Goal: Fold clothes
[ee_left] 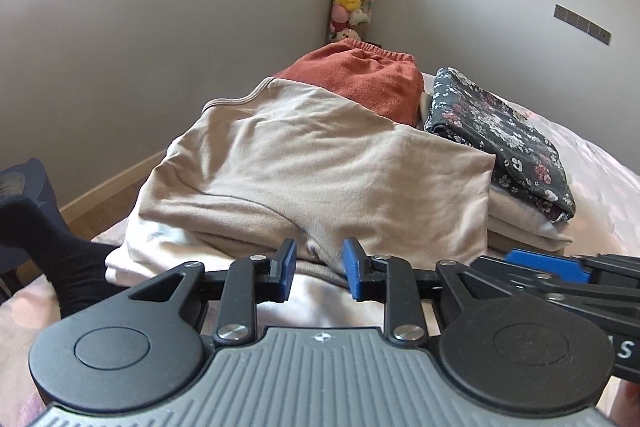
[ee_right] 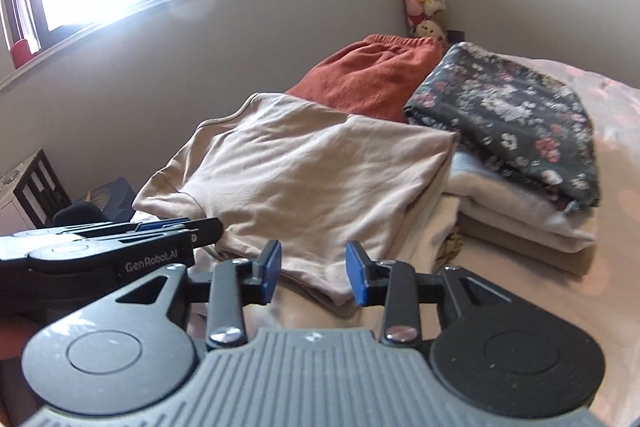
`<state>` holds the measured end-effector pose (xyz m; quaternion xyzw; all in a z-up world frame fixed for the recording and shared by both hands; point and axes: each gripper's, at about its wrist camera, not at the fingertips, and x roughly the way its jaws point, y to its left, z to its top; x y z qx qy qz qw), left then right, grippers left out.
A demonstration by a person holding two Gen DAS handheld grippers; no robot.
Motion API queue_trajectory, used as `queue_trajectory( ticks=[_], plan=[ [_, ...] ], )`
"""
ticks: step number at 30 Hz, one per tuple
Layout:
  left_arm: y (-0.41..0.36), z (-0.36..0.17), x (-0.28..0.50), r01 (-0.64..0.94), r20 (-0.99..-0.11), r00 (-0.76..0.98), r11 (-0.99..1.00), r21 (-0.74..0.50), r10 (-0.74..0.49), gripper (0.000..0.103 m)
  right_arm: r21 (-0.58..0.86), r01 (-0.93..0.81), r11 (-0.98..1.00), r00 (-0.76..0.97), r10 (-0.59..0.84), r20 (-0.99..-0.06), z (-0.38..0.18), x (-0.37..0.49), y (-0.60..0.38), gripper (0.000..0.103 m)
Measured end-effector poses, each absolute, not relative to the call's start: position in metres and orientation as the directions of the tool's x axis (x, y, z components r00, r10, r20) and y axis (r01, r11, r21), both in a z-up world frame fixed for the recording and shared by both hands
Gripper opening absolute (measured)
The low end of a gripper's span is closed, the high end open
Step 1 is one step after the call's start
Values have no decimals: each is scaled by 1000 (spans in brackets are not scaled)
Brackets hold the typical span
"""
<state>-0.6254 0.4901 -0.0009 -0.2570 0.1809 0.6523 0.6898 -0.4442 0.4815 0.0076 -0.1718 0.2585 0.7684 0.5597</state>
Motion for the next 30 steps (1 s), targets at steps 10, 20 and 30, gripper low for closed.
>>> queue_trajectory(
  ticks=[10,20,30],
  plan=[
    [439,26,-605,-993,-545,29,-38,-112,838,54,215,-956,-201,-285,811,-512,50,-424,428,67],
    [385,48,-588,-993,-520,9,-52,-103,854,73,229,-956,-183,-274,834,-478,73,-412,378,76],
    [340,54,-566,-998,-529,-34,-62,-35,848,78,214,-965,-151,-236,855,-462,75,-400,331,79]
  ],
)
